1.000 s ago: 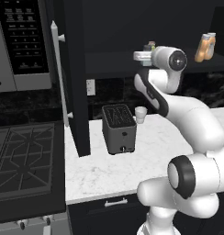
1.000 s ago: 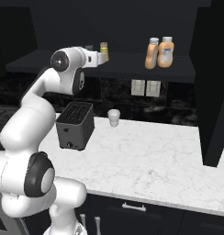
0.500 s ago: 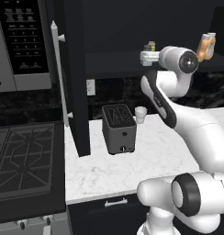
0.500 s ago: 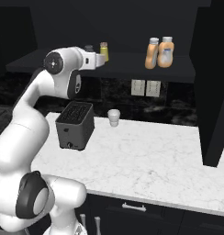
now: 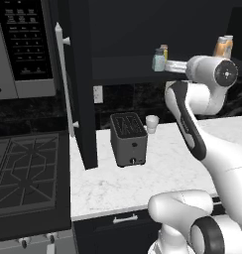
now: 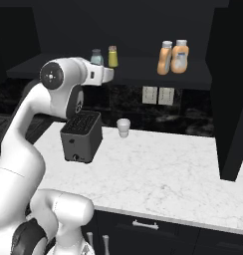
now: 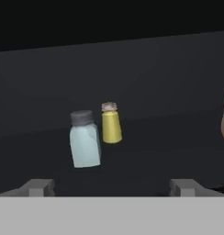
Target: Put the shaker and condiment bottle from the counter next to their counterparts in the cabinet.
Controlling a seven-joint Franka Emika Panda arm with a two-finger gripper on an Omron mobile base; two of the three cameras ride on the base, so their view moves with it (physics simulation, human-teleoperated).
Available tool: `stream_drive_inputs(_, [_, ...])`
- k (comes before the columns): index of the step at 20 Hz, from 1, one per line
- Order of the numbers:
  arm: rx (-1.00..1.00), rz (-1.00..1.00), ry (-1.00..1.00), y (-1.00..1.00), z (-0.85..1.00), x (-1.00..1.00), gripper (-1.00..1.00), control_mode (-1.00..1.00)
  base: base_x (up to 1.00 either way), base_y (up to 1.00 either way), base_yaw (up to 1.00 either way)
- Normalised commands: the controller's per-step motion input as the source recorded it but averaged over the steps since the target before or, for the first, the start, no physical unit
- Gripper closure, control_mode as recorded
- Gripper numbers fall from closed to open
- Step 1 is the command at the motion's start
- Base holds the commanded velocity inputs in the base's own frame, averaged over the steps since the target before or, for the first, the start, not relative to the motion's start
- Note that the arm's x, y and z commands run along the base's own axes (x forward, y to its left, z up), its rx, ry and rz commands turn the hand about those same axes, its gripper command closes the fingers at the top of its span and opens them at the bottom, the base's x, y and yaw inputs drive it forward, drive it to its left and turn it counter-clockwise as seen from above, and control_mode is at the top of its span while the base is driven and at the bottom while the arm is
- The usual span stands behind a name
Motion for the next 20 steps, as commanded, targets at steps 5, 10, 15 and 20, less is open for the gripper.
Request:
stream_drive_inputs(5, [0.1, 0.0, 0.0, -0.36, 0.0, -0.79, -1.0, -1.0, 0.0, 0.0, 0.0])
stream_drive_inputs(10, [0.1, 0.0, 0.02, -0.4, 0.0, -0.76, -1.0, -1.0, 0.0, 0.0, 0.0])
stream_drive_inputs(15, [0.1, 0.0, 0.08, -0.38, 0.0, -0.72, -1.0, -1.0, 0.0, 0.0, 0.0])
stream_drive_inputs(20, [0.13, 0.03, 0.11, -0.26, -0.02, -0.66, -1.0, -1.0, 0.0, 0.0, 0.0])
